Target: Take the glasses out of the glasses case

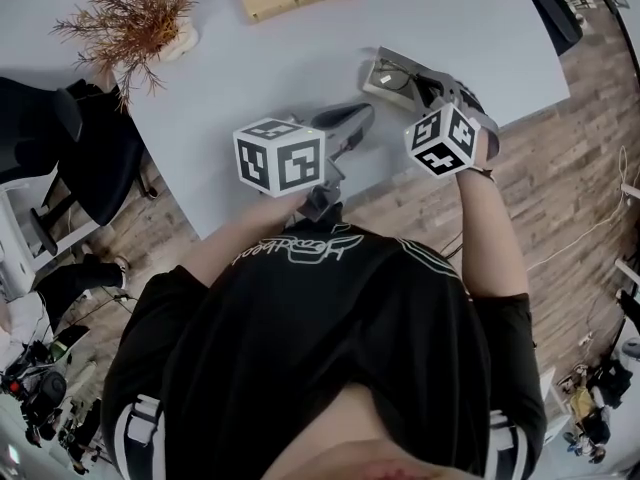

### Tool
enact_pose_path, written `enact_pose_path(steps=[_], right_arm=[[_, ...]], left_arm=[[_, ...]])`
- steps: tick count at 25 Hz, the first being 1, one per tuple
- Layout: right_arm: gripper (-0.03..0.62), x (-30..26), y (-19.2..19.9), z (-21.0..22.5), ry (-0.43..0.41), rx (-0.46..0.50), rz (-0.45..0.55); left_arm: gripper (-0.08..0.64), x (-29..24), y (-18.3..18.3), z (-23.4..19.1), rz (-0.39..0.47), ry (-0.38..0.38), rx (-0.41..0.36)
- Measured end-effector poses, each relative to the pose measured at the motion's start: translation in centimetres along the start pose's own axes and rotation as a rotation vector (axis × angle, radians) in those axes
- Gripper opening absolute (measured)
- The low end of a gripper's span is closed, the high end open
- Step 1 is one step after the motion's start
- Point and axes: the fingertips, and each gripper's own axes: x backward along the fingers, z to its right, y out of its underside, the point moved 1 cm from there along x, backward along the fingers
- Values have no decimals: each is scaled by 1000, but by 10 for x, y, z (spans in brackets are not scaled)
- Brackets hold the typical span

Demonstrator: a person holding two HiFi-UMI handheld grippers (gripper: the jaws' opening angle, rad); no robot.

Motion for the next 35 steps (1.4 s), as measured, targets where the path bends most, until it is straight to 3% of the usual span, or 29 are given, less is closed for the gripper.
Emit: enact_pose_path(steps=[8, 13, 17, 22, 29, 35], right_arm=[[21, 17, -7, 8, 78, 26, 27], [21, 41, -13, 12, 120, -42, 82], [21, 67, -18, 12, 147, -135, 140], [21, 113, -26, -3, 118, -329, 252], [21, 187, -28, -30, 165, -436, 373], [21, 258, -22, -54, 154, -691, 551]], left_arm=[[6, 9, 3, 11, 6, 0, -28], [6, 16, 6, 23, 16, 4, -47], [6, 24, 10, 33, 17, 9, -67], [6, 34, 17, 55, 31, 36, -104], [6, 59, 45, 98, 32, 60, -176], [6, 87, 63, 151, 61, 106, -251]])
